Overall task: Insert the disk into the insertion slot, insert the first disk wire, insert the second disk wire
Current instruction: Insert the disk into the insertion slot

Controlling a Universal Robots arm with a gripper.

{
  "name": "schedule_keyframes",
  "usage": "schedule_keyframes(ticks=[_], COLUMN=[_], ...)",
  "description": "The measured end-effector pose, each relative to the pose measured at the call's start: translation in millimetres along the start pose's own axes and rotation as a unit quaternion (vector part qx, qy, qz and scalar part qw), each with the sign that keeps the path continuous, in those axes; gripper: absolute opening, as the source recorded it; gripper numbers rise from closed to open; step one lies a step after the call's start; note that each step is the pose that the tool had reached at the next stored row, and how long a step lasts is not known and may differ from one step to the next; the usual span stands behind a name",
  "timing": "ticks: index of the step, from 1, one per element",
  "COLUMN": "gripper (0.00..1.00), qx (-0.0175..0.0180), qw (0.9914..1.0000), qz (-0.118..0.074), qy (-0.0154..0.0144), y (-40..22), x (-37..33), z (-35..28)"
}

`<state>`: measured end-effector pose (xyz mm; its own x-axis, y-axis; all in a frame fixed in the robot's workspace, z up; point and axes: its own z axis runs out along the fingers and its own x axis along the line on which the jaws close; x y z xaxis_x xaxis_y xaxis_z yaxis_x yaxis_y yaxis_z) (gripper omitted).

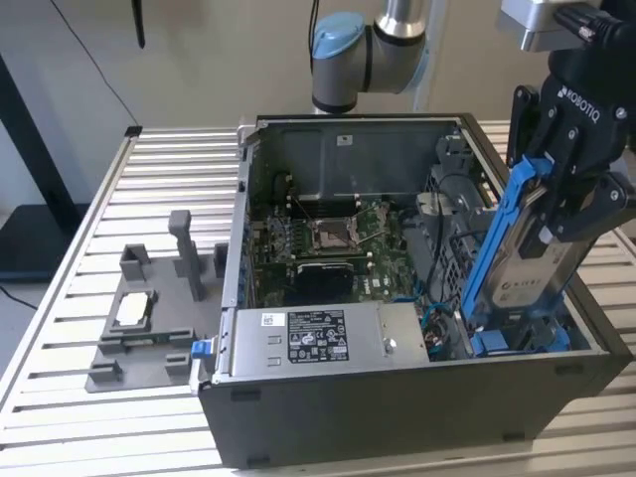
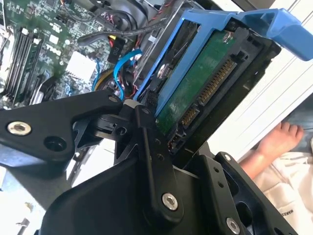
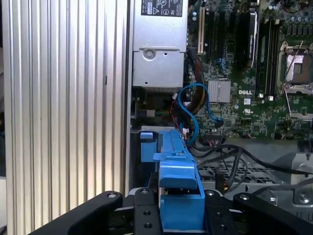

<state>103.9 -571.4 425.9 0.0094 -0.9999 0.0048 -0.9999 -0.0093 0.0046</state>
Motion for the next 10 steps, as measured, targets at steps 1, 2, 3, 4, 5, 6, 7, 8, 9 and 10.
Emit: schedule_keyframes(ticks=[1, 2, 3, 4, 5, 6, 7, 8, 9, 10], gripper=[0.33, 0.33, 0.33, 0.33, 0.33, 0.33, 0.33, 0.33, 0.33, 0.33], qx=[0.0000, 0.0000, 0.0000, 0.0000, 0.0000, 0.0000, 0.0004, 0.0010, 0.0020, 0.0027], qw=[1.00000, 1.00000, 1.00000, 1.00000, 1.00000, 1.00000, 1.00000, 1.00000, 1.00000, 1.00000], qz=[0.000, 0.000, 0.000, 0.000, 0.000, 0.000, 0.000, 0.000, 0.000, 0.000], qy=[0.0000, 0.0001, 0.0000, 0.0000, 0.0000, 0.0000, 0.0001, 0.0001, 0.0001, 0.0001], y=[0.0, -0.1, -0.3, -0.9, -1.5, -2.0, -2.4, -2.6, -2.8, -3.1], x=[0.5, 1.1, 1.6, 1.7, 1.7, 1.7, 1.7, 1.7, 1.7, 1.7], z=[0.9, 1.8, 2.8, 3.8, 4.7, 5.4, 6.1, 6.8, 7.5, 8.2])
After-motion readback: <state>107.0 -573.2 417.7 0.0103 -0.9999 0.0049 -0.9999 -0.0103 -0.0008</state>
